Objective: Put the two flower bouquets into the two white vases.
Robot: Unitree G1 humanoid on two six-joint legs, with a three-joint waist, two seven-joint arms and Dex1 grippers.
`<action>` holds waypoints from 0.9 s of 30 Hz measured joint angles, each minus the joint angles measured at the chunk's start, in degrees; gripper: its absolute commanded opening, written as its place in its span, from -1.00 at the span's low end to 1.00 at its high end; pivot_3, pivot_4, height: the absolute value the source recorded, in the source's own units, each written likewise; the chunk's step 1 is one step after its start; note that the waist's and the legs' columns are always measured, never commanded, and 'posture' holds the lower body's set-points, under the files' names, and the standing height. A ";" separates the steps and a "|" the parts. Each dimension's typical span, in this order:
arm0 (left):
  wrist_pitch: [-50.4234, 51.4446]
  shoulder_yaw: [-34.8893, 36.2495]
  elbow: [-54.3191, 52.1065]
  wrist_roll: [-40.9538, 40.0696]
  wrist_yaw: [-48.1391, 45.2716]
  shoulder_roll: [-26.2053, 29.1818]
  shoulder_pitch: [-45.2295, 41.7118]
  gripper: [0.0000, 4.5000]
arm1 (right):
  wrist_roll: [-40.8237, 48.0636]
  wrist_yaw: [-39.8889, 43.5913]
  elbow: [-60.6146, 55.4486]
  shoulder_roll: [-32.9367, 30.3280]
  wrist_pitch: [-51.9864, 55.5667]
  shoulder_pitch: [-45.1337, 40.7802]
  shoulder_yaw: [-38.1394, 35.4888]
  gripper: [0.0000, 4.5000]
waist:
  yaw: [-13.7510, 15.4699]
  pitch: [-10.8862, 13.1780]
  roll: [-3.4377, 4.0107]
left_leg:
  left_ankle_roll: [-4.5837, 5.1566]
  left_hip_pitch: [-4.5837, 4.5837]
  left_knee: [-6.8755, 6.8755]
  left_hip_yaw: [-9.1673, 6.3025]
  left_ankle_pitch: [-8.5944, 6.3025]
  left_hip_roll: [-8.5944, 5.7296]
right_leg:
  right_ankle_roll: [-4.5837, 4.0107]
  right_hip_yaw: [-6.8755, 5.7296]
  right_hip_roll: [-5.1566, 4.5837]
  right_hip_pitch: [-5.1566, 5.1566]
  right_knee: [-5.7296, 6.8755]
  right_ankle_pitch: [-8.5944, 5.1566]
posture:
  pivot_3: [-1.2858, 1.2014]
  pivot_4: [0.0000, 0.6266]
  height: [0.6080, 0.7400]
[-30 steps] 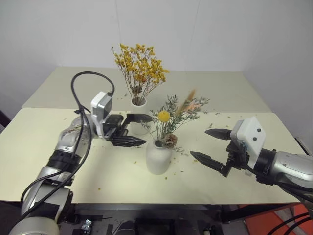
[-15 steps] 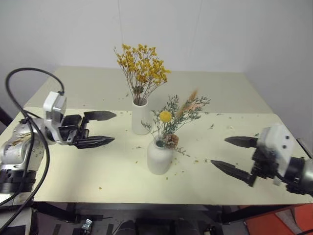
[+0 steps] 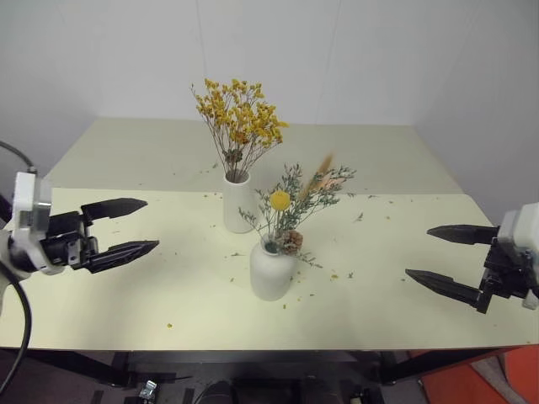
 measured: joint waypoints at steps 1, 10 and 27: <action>0.76 1.86 -1.47 -0.60 0.69 -0.01 1.61 0.98 | -0.15 0.53 0.96 -0.24 -0.26 -0.99 0.96 1.00 | 0.01 0.01 0.01 | 0.00 -0.01 0.00 0.01 0.00 0.01 | 0.00 0.00 0.00 -0.02 0.00 0.00 | 0.03 -0.52 1.00; 4.48 12.71 -13.22 -3.82 6.84 -3.81 12.97 0.98 | -3.25 6.81 12.04 -3.28 -4.61 -6.22 7.64 1.00 | 0.35 0.03 0.05 | -0.01 -0.03 -0.01 0.05 -0.01 0.05 | -0.04 -0.03 -0.02 -0.07 -0.03 -0.02 | 0.03 -0.52 1.00; 7.26 14.53 -15.56 -8.02 10.90 -3.05 14.27 0.98 | -3.73 11.59 13.92 -4.04 -5.32 -7.29 9.82 1.00 | 0.16 0.05 0.09 | -0.02 -0.05 -0.05 0.18 -0.01 0.05 | -0.05 0.01 0.00 -0.20 0.00 -0.03 | 0.03 -0.52 1.00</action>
